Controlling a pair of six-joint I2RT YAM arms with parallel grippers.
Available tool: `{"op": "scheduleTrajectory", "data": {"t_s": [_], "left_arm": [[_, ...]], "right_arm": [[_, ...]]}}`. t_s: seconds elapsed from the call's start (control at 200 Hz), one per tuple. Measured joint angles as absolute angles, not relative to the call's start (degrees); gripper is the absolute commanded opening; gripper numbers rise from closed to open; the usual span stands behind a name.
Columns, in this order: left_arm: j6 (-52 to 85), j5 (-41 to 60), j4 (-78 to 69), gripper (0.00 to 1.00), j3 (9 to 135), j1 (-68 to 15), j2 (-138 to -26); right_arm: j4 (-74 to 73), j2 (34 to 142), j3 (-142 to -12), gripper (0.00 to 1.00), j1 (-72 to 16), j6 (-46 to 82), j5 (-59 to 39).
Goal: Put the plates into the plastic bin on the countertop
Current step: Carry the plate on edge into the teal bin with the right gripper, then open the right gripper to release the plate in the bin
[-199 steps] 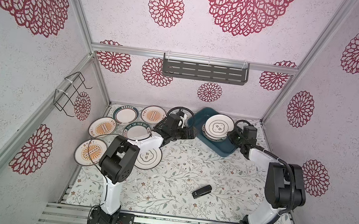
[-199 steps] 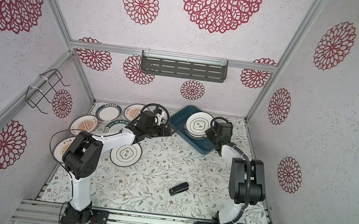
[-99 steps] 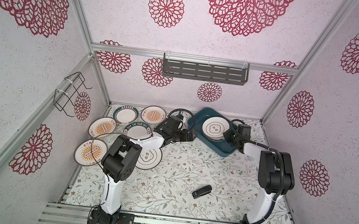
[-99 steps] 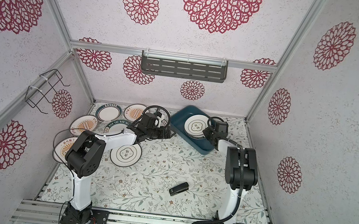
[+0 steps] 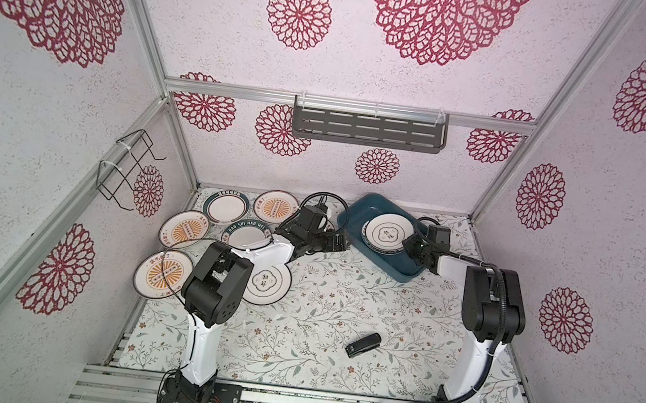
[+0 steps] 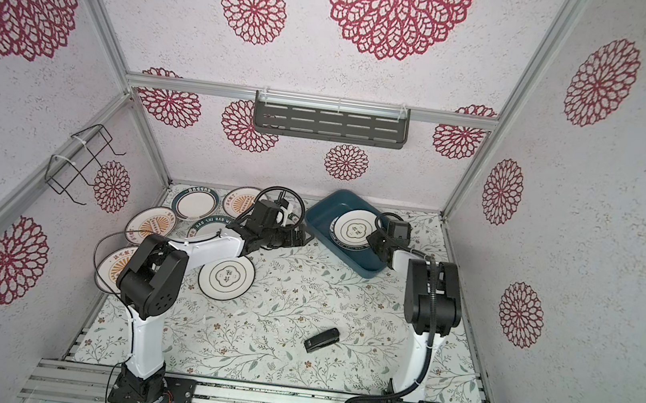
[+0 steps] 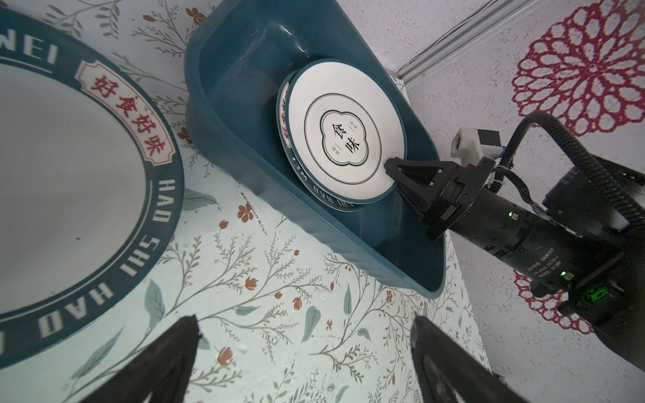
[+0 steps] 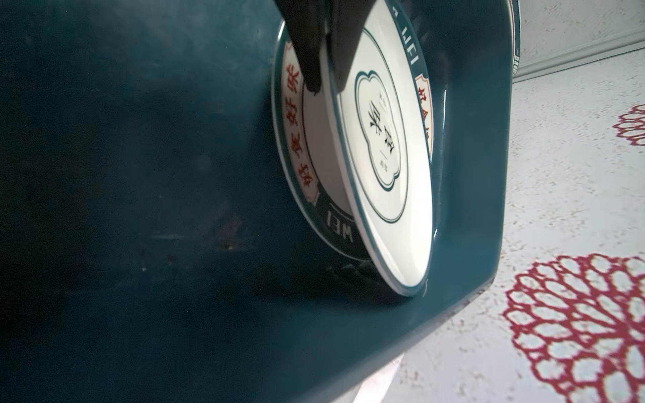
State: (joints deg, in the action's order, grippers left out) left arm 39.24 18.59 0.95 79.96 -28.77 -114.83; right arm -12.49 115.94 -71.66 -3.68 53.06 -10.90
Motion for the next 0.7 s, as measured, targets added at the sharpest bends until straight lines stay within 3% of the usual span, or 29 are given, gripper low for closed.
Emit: {"op": "scheduleTrajectory", "data": {"t_s": [0.13,0.235,0.395,0.53,0.701], "left_arm": [[39.24,18.57,0.93,0.97,79.92,-28.51,-114.83],[39.24,18.55,0.69,0.97,79.31,-28.45,-114.78],[39.24,18.24,0.89,0.97,76.58,-28.45,-113.21],[39.22,16.93,0.75,0.97,74.48,-28.34,-110.19],[39.18,14.37,0.71,0.97,71.85,-28.34,-105.36]], "right_arm": [[-10.55,116.14,-73.49,0.2,-3.64,52.88,-10.79],[-9.91,116.14,-74.11,0.36,-3.64,52.47,-10.81],[-7.25,116.14,-75.05,0.45,-3.64,51.59,-10.68],[-4.4,116.14,-76.49,0.6,-3.66,50.15,-10.09],[-1.78,115.42,-76.88,0.69,-3.66,47.64,-9.21]]}}
